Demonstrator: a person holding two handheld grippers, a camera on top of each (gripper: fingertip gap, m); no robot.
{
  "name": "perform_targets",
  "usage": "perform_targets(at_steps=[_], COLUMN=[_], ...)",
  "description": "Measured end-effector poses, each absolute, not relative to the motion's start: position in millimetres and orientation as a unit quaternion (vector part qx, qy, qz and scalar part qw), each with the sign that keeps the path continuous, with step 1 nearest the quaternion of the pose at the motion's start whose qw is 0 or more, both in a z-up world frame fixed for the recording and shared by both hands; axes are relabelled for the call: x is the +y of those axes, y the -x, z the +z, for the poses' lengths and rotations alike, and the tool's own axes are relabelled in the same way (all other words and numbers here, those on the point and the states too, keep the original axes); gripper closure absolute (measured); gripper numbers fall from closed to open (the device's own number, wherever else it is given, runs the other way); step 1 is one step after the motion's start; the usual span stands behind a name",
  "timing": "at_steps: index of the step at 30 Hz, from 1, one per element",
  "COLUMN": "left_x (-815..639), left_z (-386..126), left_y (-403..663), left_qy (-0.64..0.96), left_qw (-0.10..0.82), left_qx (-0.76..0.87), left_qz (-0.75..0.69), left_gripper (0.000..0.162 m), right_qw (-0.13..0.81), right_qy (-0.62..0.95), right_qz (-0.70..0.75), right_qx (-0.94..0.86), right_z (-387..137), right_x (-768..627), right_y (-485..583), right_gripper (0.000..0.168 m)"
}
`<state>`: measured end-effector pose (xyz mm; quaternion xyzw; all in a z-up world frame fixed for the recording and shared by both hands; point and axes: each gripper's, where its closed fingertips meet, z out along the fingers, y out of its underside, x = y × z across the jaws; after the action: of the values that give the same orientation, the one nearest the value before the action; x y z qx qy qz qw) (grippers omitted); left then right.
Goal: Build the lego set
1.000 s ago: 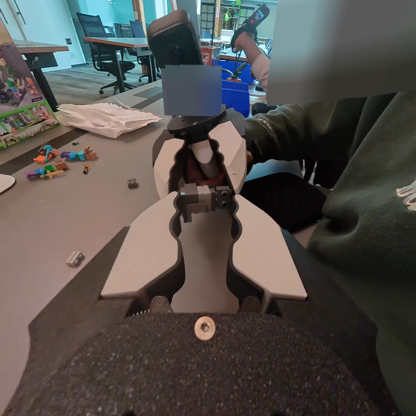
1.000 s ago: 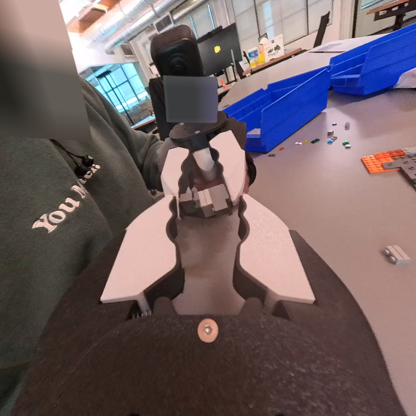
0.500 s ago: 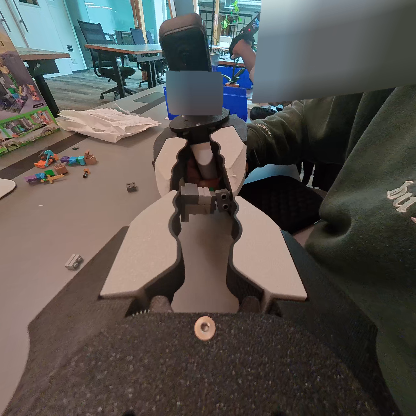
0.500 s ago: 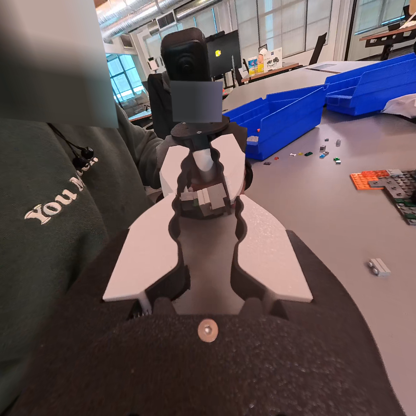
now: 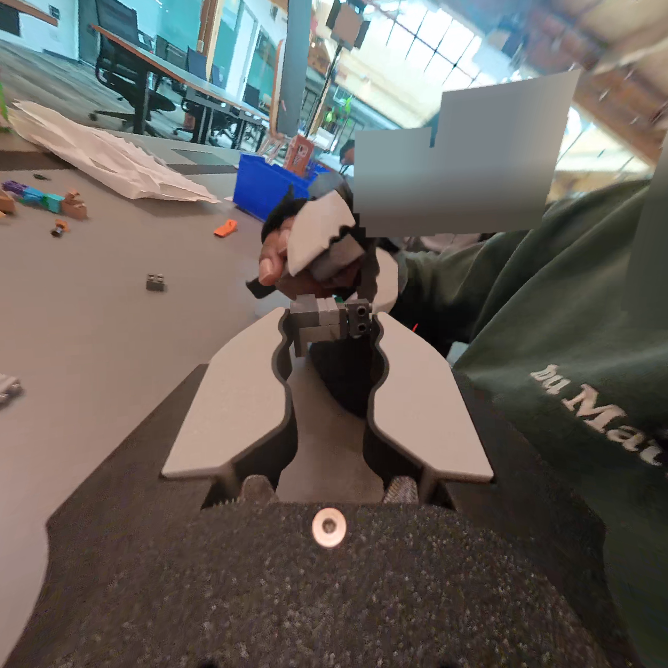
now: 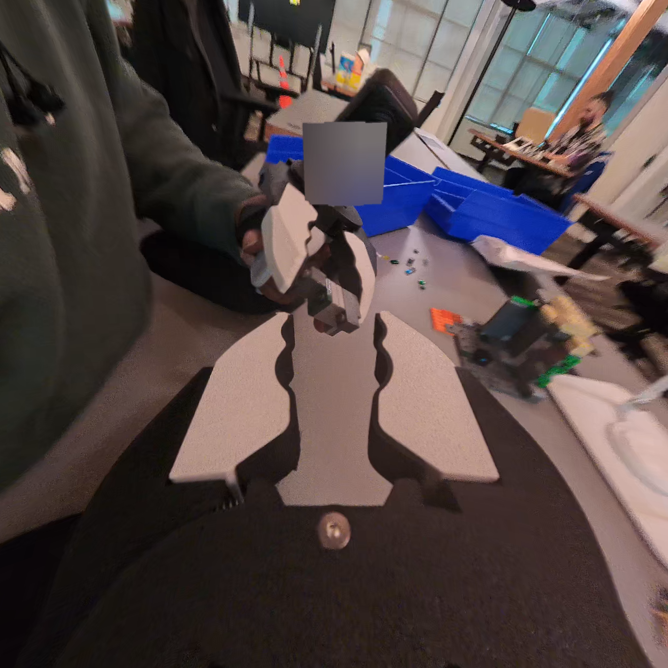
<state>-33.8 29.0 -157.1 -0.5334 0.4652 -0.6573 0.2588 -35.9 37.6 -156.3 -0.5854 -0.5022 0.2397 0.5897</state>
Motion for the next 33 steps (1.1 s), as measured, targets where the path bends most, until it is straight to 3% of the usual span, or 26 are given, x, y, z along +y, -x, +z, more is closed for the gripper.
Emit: perform_targets(at_steps=[5, 9, 33], left_x=[26, 24, 27], left_z=[-149, -146, -141], left_y=[32, 32, 33], left_qy=[0.527, 0.523, 0.543], left_qw=[0.207, 0.196, 0.179], left_qx=[0.419, 0.409, 0.358], left_qz=[-0.71, -0.722, -0.738], left_gripper=[0.121, 0.121, 0.123], right_qw=[0.637, 0.655, 0.69], right_qy=[0.526, 0.492, 0.476], right_qz=[0.105, 0.062, 0.059], right_qx=[-0.554, -0.57, -0.542], right_z=[-151, -148, -140], right_x=[39, 40, 43], right_y=[50, 56, 56], right_gripper=[0.13, 0.15, 0.15])
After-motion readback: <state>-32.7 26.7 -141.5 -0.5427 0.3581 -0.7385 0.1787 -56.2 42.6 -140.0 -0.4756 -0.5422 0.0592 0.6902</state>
